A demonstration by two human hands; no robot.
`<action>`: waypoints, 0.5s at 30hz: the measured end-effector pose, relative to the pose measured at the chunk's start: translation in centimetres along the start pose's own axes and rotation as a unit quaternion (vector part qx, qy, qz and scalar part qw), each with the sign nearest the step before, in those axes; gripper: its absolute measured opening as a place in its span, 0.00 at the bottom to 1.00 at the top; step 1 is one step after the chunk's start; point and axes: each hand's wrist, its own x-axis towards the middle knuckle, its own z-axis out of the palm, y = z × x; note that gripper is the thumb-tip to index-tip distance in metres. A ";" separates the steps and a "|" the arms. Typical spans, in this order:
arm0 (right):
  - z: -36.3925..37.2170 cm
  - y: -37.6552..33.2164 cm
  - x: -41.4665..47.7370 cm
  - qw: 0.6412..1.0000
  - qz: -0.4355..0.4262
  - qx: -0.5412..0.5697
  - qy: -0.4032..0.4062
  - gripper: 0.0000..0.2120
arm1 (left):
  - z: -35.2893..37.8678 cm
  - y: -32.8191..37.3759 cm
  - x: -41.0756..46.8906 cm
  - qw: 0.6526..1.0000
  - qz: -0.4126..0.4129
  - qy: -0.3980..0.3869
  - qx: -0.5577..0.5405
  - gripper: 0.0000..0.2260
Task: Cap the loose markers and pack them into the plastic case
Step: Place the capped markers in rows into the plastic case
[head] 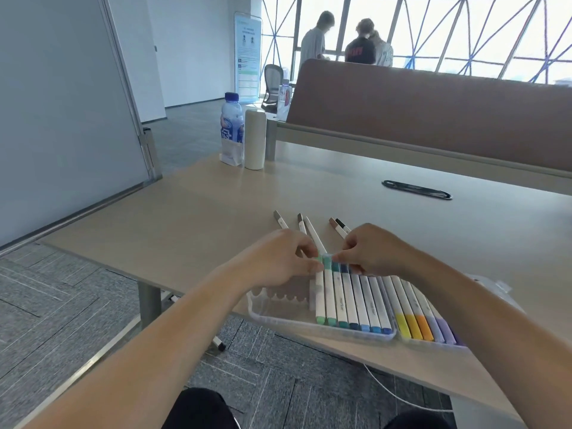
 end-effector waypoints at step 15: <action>2.2 -5.0 9.9 0.993 0.039 -0.101 0.055 0.15 | -2.2 -5.0 3.4 0.962 -0.025 0.152 -0.226 0.07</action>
